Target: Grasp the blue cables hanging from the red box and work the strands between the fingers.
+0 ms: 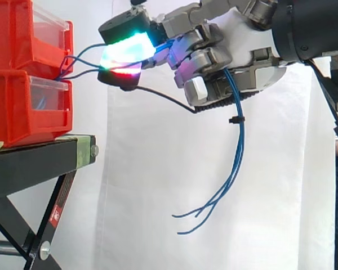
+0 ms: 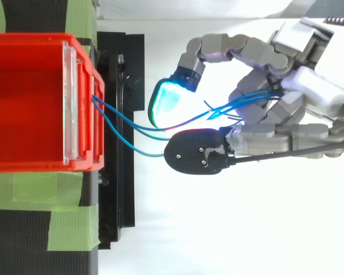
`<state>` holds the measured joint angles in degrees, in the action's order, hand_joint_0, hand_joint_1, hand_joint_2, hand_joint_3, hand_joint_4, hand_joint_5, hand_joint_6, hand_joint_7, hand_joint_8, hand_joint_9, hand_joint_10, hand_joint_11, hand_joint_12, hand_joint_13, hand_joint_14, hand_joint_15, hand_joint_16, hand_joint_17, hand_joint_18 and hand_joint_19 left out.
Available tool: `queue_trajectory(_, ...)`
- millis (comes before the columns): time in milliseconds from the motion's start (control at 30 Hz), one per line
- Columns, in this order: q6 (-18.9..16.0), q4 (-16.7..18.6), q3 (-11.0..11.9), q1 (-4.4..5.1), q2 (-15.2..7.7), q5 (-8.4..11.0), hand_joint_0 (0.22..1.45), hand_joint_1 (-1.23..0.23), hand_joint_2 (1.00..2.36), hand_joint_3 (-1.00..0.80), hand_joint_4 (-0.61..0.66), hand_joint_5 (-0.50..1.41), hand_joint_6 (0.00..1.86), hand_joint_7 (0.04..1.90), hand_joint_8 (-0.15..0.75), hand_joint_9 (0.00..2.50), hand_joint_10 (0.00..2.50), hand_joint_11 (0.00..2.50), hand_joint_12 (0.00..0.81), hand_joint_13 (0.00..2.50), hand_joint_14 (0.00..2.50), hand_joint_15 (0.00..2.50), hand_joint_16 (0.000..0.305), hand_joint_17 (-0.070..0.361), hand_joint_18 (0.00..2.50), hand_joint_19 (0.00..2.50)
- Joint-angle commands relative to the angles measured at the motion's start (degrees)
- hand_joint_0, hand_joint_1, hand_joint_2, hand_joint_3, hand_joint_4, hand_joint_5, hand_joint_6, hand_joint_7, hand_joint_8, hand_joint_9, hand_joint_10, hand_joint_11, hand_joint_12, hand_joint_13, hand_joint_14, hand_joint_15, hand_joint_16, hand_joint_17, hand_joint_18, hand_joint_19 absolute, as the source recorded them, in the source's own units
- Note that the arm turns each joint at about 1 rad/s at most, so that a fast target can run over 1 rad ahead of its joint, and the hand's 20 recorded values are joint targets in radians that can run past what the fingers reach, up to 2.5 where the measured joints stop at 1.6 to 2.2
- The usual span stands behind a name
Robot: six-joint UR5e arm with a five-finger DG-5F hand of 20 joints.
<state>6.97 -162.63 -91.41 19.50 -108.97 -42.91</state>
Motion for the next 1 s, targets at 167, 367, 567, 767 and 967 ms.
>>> queue_trajectory(167, -0.73, 0.48, 0.00, 0.01, -0.01, 0.02, 1.23, -0.72, 1.02, 0.15, 0.08, 0.34, 0.02, 1.44, 0.508, 1.75, 2.50, 2.50, 0.556, 1.85, 2.50, 1.78, 0.195, 0.146, 2.30, 0.71)
queue_trajectory(367, -4.42, 0.65, 0.00, 0.01, 0.08, -0.07, 1.07, -0.78, 1.02, 0.18, 0.07, 0.40, 0.01, 1.36, 0.508, 1.75, 2.50, 2.50, 0.556, 1.85, 2.50, 1.78, 0.195, 0.146, 2.30, 0.71)
queue_trajectory(567, -6.44, 0.65, 0.00, 0.19, -0.01, -0.15, 0.90, -0.79, 1.02, 0.10, 0.08, 0.29, 0.30, 1.49, 0.508, 1.75, 2.50, 2.50, 0.556, 1.85, 2.50, 1.78, 0.195, 0.146, 2.30, 0.71)
queue_trajectory(767, -6.97, 0.65, 0.00, 0.28, 0.08, -0.24, 0.94, -0.82, 1.03, -0.15, 0.09, -0.01, 1.10, 1.31, 0.508, 1.75, 2.50, 2.50, 0.556, 1.85, 2.50, 1.78, 0.195, 0.146, 2.30, 0.71)
queue_trajectory(967, -8.11, 0.65, 0.00, 0.45, -0.01, -0.24, 1.08, -0.83, 1.02, -0.46, 0.14, -0.09, 1.34, 1.18, 0.508, 1.75, 2.50, 2.50, 0.556, 1.85, 2.50, 1.78, 0.195, 0.146, 2.30, 0.71)
